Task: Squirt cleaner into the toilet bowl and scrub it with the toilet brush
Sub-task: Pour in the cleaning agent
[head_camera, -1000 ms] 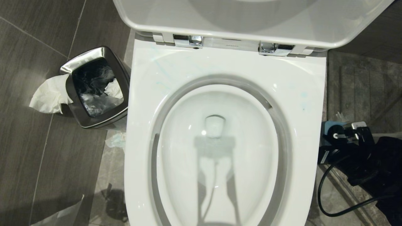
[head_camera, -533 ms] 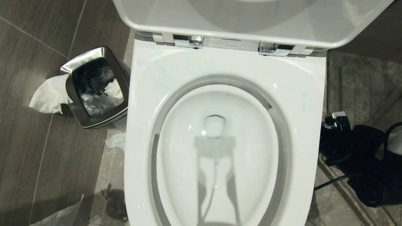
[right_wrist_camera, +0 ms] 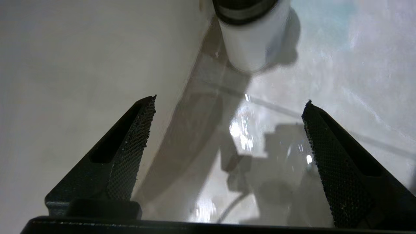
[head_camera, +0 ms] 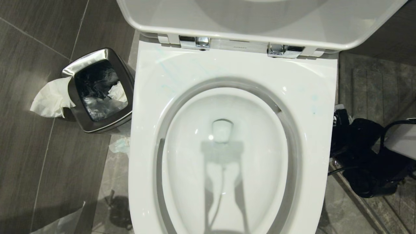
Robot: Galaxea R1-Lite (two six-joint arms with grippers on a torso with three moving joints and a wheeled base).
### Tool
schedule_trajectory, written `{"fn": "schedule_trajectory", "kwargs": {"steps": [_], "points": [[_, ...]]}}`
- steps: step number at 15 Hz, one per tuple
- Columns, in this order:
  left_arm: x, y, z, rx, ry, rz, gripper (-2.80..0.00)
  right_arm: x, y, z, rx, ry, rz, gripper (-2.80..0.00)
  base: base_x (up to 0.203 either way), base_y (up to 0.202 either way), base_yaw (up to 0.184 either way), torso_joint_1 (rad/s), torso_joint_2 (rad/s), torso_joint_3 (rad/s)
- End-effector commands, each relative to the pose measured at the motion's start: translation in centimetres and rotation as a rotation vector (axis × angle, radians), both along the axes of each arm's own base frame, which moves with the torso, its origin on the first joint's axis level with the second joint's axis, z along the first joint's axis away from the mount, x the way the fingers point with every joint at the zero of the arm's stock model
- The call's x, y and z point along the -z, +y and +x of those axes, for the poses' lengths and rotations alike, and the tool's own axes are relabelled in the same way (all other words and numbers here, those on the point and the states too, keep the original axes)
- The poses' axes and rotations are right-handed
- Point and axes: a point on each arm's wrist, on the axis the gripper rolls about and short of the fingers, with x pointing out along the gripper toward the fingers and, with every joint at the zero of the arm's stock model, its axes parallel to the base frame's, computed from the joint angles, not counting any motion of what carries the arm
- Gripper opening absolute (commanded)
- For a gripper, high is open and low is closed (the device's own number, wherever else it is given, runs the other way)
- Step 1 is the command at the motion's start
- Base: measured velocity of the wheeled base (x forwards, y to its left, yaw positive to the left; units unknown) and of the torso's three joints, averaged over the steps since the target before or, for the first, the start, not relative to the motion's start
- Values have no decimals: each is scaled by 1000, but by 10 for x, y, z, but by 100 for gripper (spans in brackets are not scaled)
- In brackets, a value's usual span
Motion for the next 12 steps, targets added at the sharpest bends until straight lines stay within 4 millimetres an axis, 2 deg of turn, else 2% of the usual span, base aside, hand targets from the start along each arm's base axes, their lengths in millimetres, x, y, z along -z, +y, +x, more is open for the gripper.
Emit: {"fn": "schedule_trajectory", "kwargs": {"steps": [1, 4, 7, 12], "points": [[1, 0, 0, 0, 3, 0, -280, 0, 1, 10, -1, -32, -1, 0, 0, 0, 0, 0, 0, 0], [1, 0, 0, 0, 3, 0, -280, -1, 4, 26, -8, -72, 1, 0, 0, 0, 0, 0, 0, 0], [1, 0, 0, 0, 3, 0, -280, 9, 6, 34, -11, -63, 1, 0, 0, 0, 0, 0, 0, 0], [1, 0, 0, 0, 3, 0, -280, 3, 15, 55, -25, -145, -9, 0, 0, 0, 0, 0, 0, 0]]}}
